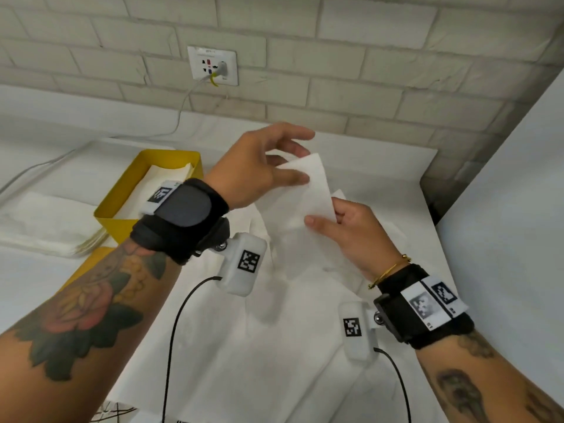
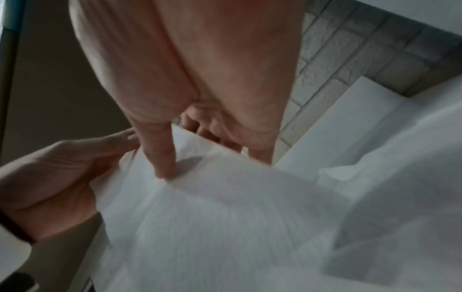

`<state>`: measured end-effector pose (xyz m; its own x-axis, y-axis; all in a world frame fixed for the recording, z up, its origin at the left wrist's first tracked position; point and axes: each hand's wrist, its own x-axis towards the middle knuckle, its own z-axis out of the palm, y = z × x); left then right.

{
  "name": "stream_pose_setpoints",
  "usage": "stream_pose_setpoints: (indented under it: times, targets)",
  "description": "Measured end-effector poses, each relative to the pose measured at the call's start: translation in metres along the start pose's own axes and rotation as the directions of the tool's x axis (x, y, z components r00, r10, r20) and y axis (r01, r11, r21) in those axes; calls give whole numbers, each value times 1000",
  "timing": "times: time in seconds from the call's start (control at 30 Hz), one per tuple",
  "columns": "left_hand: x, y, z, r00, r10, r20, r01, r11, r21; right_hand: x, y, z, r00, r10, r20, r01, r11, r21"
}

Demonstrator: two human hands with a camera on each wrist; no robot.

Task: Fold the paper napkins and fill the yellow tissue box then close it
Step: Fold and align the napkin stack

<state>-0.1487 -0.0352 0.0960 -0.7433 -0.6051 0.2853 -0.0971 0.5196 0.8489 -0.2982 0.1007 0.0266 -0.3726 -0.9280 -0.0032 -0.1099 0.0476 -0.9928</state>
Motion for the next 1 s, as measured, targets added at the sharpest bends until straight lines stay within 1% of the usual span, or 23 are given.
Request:
stream_pose_setpoints:
  times: [0.03,0.07,0.1,0.13,0.17,0.2,0.23,0.27,0.3,0.33,0.37,0.4,0.5,0.57,0.6,0.67,0.7,0.73,0.8,0.87,0.93,1.0]
  targets:
    - [-2,1,-2,999,-19,-49,14,996,-91,0,-2,-1,1000,-19,-20,20,999,48]
    - [-6,-1,-2,993,-70,-92,49,974,-219,-1,-4,-2,999,-33,-28,35,994,108]
    - [-12,-5,0,984,-149,-100,101,921,-376,-2,-6,-4,999,-36,-30,41,982,182]
    - [-19,-9,4,974,-221,-58,158,834,-529,-4,-7,-6,999,-28,-27,34,963,266]
    - [-29,-15,11,962,-273,16,218,731,-646,-5,-7,-6,1000,-11,-18,17,939,345]
    - [-39,-21,19,952,-292,95,271,654,-707,-8,-6,-6,1000,9,-4,-6,915,404]
    - [-49,-25,29,944,-288,163,312,607,-731,-10,-4,-4,999,28,16,-32,900,434]
    - [-59,-28,38,937,-272,218,341,586,-735,-12,0,-1,998,45,36,-57,895,442]
    - [-67,-30,47,934,-251,256,356,572,-739,-14,4,3,997,61,54,-79,899,430]
    - [-74,-34,54,930,-259,261,364,561,-743,-16,9,8,994,79,69,-100,909,406]
    - [-78,-35,59,923,-305,236,371,540,-756,-18,14,13,992,101,81,-124,920,371]
    - [-82,-37,62,907,-375,192,377,519,-767,-20,18,18,988,126,93,-150,932,329]
    - [-91,-50,65,819,-570,72,385,453,-804,-30,30,25,971,205,122,-222,964,148]
    - [-97,-63,58,764,-645,11,344,393,-853,-41,37,24,947,270,172,-278,960,22]
    - [-99,-69,52,744,-668,-13,321,375,-870,-48,39,21,931,300,207,-301,953,-27]
    - [-103,-79,39,718,-695,-31,306,355,-883,-62,41,8,903,339,264,-324,941,-100]
    - [-106,-84,33,713,-700,-23,313,348,-883,-69,40,0,902,350,252,-329,936,-122]
    - [-110,-88,29,715,-699,-12,323,345,-881,-75,39,-10,912,356,203,-336,933,-128]
    - [-117,-95,23,711,-703,8,344,339,-876,-83,39,-31,930,365,39,-360,928,-97]
    - [-122,-97,24,700,-713,37,380,329,-865,-89,41,-48,920,381,-91,-389,917,-94]
    - [-127,-97,29,685,-726,64,420,322,-848,-93,47,-57,903,404,-142,-423,896,-136]
    - [-130,-98,36,685,-722,97,447,312,-838,-96,53,-58,890,431,-149,-453,874,-178]
